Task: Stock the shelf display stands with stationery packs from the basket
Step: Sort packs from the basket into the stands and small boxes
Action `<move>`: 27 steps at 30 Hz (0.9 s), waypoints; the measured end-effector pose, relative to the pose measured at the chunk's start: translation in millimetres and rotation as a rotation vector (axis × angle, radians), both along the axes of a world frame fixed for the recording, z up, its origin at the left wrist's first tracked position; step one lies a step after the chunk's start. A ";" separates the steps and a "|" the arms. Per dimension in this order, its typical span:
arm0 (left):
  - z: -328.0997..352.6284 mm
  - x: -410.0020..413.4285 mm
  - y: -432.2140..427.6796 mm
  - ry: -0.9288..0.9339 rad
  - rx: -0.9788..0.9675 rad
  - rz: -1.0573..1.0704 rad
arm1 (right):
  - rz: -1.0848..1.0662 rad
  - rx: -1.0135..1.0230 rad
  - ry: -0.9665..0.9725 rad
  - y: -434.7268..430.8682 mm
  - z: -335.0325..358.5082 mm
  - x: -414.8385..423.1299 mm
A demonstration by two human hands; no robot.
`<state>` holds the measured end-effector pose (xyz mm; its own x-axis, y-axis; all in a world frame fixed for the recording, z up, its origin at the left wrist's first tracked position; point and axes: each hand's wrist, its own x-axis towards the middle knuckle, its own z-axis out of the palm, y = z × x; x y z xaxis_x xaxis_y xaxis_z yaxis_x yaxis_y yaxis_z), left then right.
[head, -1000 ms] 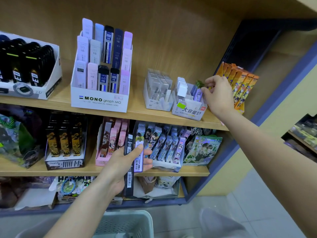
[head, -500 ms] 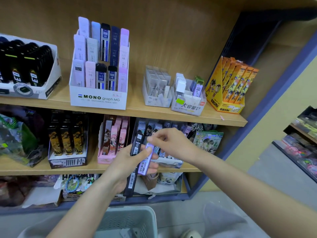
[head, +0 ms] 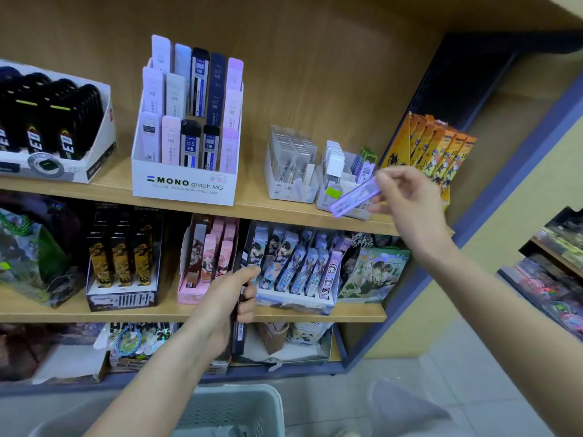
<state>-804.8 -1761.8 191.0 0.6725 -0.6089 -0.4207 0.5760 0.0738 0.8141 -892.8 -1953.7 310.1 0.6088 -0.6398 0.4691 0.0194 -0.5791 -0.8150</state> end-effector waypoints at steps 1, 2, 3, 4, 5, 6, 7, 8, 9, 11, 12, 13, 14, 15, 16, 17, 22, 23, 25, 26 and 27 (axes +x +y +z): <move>0.8 -0.7 -0.8 0.013 -0.039 0.002 | -0.049 -0.045 -0.044 -8.8 2.4 1.2; 1.0 -1.0 -1.6 0.020 -0.076 0.000 | -0.092 -0.089 -0.077 -16.4 3.9 3.0; 1.0 -1.5 -2.1 0.025 -0.101 -0.006 | -0.129 -0.131 -0.102 -23.2 4.3 5.0; 1.2 -2.4 -2.5 0.030 -0.116 -0.011 | -0.158 -0.168 -0.122 -28.2 4.6 7.3; 1.0 -3.4 -2.6 0.037 -0.125 -0.017 | -0.182 -0.197 -0.143 -32.0 4.8 10.1; 0.9 -4.7 -3.2 0.041 -0.132 -0.022 | -0.205 -0.216 -0.171 -35.6 5.5 13.3; 1.3 -5.8 -3.4 0.043 -0.139 -0.027 | -0.225 -0.226 -0.205 -38.9 6.8 15.9; 2.1 -7.1 -3.5 0.040 -0.145 -0.030 | -0.243 -0.233 -0.230 -43.3 8.7 18.8; 3.3 -8.1 -3.3 0.027 -0.145 -0.036 | -0.255 -0.247 -0.237 -47.5 10.2 21.5; 5.7 -9.8 -2.3 -0.015 -0.123 -0.057 | -0.263 -0.341 -0.169 -56.2 11.6 26.2; 5.7 -10.2 -2.2 -0.027 -0.114 -0.065 | -0.263 -0.412 -0.108 -61.0 11.1 28.3; 5.4 -10.1 -2.2 -0.032 -0.113 -0.069 | -0.257 -0.480 -0.045 -65.2 10.6 30.1; 4.7 -9.9 -2.6 -0.031 -0.119 -0.073 | -0.248 -0.531 0.017 -68.5 10.7 32.0; 4.4 -9.7 -2.8 -0.030 -0.128 -0.075 | -0.234 -0.562 0.079 -71.2 11.0 34.2; 4.4 -9.5 -3.3 -0.031 -0.134 -0.078 | -0.220 -0.586 0.138 -73.5 11.6 36.6; 4.5 -9.1 -3.6 -0.035 -0.137 -0.081 | -0.210 -0.611 0.199 -74.6 12.0 39.0; 5.2 -10.0 -6.3 -0.073 -0.111 -0.129 | -0.228 -0.714 0.355 -74.3 9.0 49.5; 5.7 -10.5 -6.8 -0.077 -0.103 -0.126 | -0.244 -0.728 0.349 -73.1 8.6 50.6; 6.4 -11.3 -8.0 -0.073 -0.090 -0.100 | -0.270 -0.741 0.338 -71.2 7.4 51.9; 6.1 -11.4 -8.3 -0.076 -0.076 -0.085 | -0.279 -0.742 0.339 -70.6 6.8 52.3; 5.8 -11.3 -8.5 -0.082 -0.061 -0.073 | -0.286 -0.738 0.345 -70.5 6.1 52.3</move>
<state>-816.1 -1770.3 196.7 0.6563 -0.6801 -0.3267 0.5132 0.0851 0.8540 -840.6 -2024.2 316.2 0.6560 -0.3949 0.6433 -0.3874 -0.9076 -0.1621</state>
